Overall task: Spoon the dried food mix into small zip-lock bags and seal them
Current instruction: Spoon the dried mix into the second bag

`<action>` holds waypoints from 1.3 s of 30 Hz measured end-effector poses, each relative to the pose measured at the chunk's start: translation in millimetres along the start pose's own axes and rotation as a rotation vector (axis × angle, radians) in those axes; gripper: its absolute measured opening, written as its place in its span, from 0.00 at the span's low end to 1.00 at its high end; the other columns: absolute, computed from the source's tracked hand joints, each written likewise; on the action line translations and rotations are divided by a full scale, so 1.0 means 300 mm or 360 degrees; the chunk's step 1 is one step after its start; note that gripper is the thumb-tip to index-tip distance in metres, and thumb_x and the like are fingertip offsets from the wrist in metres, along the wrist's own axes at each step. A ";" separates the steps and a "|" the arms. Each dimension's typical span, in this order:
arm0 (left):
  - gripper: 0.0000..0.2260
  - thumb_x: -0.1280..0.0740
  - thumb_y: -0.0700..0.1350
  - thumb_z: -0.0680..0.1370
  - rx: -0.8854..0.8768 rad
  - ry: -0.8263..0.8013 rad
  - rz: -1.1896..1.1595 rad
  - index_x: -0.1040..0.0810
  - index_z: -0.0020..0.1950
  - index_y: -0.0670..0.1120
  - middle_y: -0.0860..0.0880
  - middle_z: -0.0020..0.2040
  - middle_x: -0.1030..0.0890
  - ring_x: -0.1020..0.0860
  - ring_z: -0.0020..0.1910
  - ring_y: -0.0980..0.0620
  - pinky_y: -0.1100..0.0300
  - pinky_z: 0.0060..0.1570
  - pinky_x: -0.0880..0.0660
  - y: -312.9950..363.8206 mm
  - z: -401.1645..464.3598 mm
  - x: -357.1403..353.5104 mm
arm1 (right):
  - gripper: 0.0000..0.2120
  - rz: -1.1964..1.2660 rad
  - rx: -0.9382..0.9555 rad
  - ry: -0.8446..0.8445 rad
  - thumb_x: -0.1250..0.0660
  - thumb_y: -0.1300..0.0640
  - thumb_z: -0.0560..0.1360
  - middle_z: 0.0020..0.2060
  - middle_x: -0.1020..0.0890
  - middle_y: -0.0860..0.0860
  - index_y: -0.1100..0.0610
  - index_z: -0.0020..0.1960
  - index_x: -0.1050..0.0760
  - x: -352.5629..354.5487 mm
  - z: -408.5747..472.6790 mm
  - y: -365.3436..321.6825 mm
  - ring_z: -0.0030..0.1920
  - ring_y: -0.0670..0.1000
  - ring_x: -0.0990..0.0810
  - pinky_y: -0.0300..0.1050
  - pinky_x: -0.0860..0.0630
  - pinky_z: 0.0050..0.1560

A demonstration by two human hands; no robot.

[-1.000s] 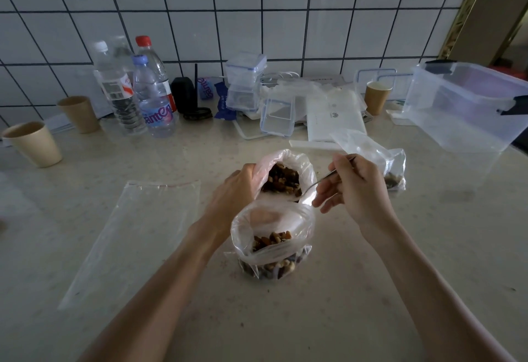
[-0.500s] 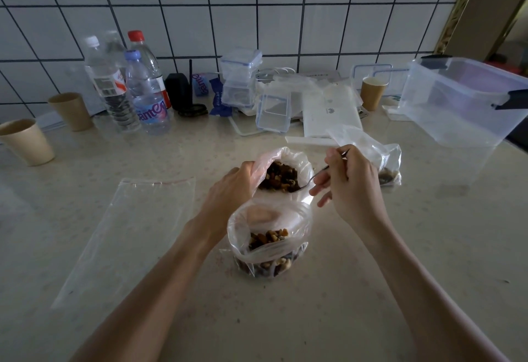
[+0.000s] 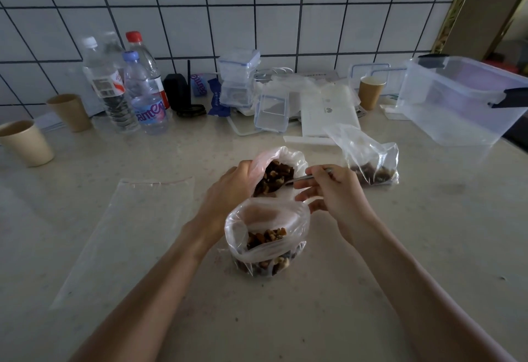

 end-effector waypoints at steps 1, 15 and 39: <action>0.21 0.51 0.68 0.82 0.0007 0.0018 -0.0039 0.27 0.61 0.59 0.61 0.47 0.23 0.25 0.45 0.63 0.60 0.41 0.33 0.003 -0.002 0.004 | 0.10 0.0033 -0.0031 -0.0023 0.41 0.62 0.86 0.39 0.12 0.57 0.64 0.54 0.22 -0.002 0.000 0.005 0.32 0.53 0.15 0.42 0.23 0.27; 0.26 0.20 0.49 0.73 0.0169 0.0193 -0.1068 0.24 0.68 0.52 0.53 0.61 0.19 0.18 0.59 0.51 0.49 0.58 0.18 0.005 -0.036 0.062 | 0.12 0.0202 -0.0190 -0.0005 0.40 0.60 0.86 0.44 0.13 0.62 0.67 0.56 0.21 0.023 0.003 0.004 0.34 0.55 0.15 0.45 0.22 0.28; 0.20 0.37 0.67 0.78 -0.0138 0.0190 -0.0549 0.16 0.46 0.52 0.53 0.37 0.16 0.20 0.33 0.60 0.69 0.34 0.28 0.059 -0.311 0.249 | 0.16 0.0546 0.0167 -0.0241 0.41 0.55 0.86 0.32 0.20 0.59 0.59 0.44 0.22 0.058 -0.061 -0.152 0.30 0.58 0.21 0.44 0.30 0.25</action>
Point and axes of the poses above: each hand's wrist, its own z-axis towards the middle knuckle, its own x-axis out of the back of the hand, y = z × x, the point moved 3 cm from there along z, towards the middle knuckle
